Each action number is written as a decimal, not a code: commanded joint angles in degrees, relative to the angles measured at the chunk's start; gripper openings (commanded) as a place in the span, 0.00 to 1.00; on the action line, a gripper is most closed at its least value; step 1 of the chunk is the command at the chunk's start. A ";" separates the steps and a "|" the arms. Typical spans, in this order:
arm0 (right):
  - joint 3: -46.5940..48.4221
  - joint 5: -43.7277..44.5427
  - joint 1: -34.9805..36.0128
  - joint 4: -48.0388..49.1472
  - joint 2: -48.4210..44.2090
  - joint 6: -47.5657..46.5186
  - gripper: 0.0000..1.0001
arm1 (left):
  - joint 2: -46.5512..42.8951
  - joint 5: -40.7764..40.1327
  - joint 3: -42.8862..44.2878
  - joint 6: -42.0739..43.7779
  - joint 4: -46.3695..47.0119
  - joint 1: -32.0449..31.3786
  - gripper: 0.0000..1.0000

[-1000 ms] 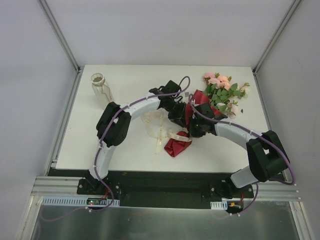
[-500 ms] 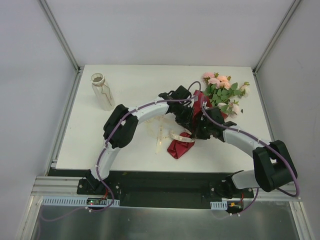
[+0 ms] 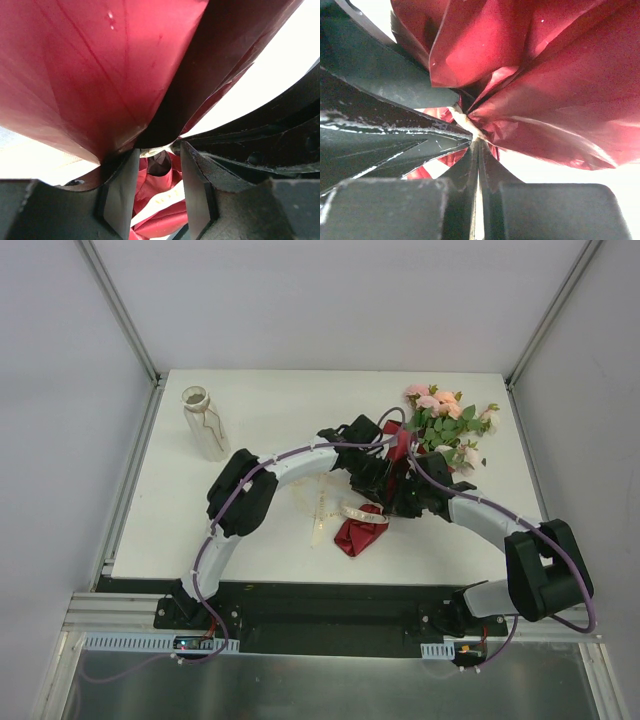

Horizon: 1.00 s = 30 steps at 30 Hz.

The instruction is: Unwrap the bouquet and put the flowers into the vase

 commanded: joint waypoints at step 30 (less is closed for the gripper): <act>3.03 0.08 -1.22 -5.30 -0.22 -0.28 0.00 | -10.14 -23.27 2.68 5.57 -6.09 -6.01 0.00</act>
